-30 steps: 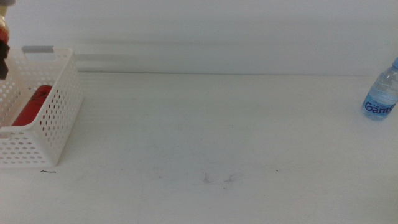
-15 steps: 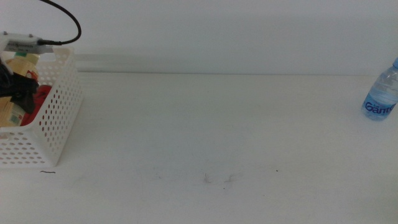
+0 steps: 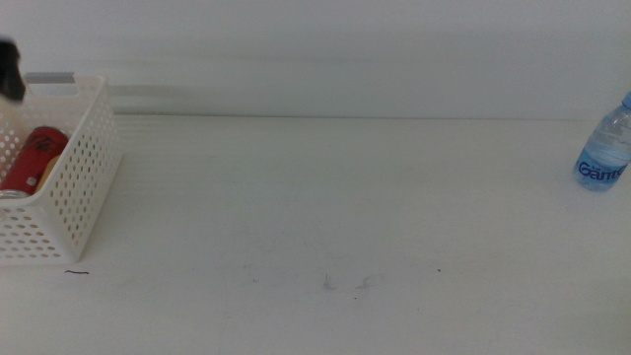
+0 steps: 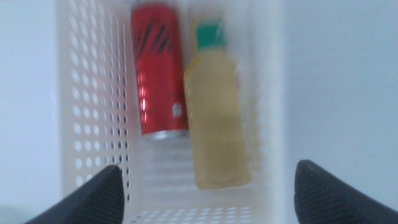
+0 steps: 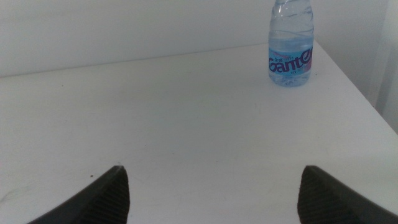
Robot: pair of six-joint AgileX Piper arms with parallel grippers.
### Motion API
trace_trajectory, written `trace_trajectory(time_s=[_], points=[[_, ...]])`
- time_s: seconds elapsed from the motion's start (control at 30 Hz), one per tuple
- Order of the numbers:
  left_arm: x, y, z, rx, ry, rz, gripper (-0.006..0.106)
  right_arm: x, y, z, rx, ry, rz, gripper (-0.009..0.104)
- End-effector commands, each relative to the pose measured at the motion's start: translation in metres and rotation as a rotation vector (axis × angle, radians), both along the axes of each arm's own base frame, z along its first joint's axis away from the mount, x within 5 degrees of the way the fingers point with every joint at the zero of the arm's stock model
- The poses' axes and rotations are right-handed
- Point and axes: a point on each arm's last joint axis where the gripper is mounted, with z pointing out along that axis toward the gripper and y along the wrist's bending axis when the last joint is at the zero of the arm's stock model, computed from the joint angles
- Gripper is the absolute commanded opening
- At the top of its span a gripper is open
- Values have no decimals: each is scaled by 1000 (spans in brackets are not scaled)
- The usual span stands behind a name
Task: Use arms to grab the bottles and put them into the dustbin to the left of the table.
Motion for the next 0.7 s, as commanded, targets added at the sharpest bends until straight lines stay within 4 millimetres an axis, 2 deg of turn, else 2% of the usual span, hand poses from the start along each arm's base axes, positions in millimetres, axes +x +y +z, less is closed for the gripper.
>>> trace_trajectory(time_s=[0.0,0.07,0.17,0.27,0.37,0.43,0.67], points=[[-31,-25,45,-34,-133,-46,94,0,0,0,-8,-14,-5,86],[-60,-49,77,-64,-266,-119,94,0,0,0,-8,-14,-5,86],[-105,-89,115,-170,-435,-300,94,0,0,0,-8,-14,-5,86],[-145,-121,130,-291,-506,-500,94,0,0,0,-8,-14,-5,86],[-175,-141,131,-364,-522,-646,94,0,0,0,-8,-14,-5,86],[-186,-149,130,-380,-518,-706,94,0,0,0,-8,-14,-5,86],[-191,-157,129,-391,-509,-760,94,0,0,0,-8,-14,-5,86]])
